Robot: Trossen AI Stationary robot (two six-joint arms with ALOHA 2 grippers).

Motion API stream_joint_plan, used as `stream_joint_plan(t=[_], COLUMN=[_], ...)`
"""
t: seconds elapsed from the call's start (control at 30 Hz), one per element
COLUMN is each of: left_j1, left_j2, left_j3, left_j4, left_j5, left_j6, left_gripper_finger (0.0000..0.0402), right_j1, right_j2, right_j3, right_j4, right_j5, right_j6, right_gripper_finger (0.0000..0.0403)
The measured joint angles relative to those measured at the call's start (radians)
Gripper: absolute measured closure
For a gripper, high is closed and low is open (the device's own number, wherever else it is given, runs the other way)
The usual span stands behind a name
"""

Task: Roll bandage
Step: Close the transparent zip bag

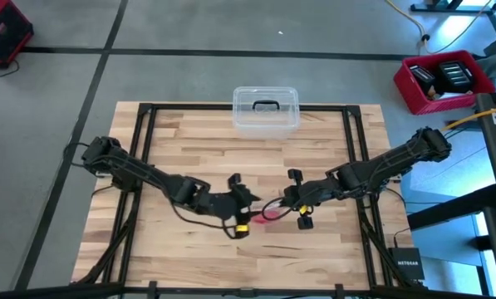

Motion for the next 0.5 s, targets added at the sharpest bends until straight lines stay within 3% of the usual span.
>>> stream_joint_plan(t=[0.23, 0.5], left_j1=[0.057, 0.081], left_j2=[0.102, 0.127], left_j3=[-0.002, -0.002], left_j4=[0.220, 0.233], left_j5=[0.040, 0.047], left_j6=[0.090, 0.089], left_gripper_finger=[0.0242, 0.0262], right_j1=[0.000, 0.000], right_j2=[0.000, 0.000], right_j3=[0.000, 0.000], right_j4=[0.005, 0.014], right_j5=[0.000, 0.000], right_j6=[-0.004, -0.023], right_gripper_finger=[0.0398, 0.0398])
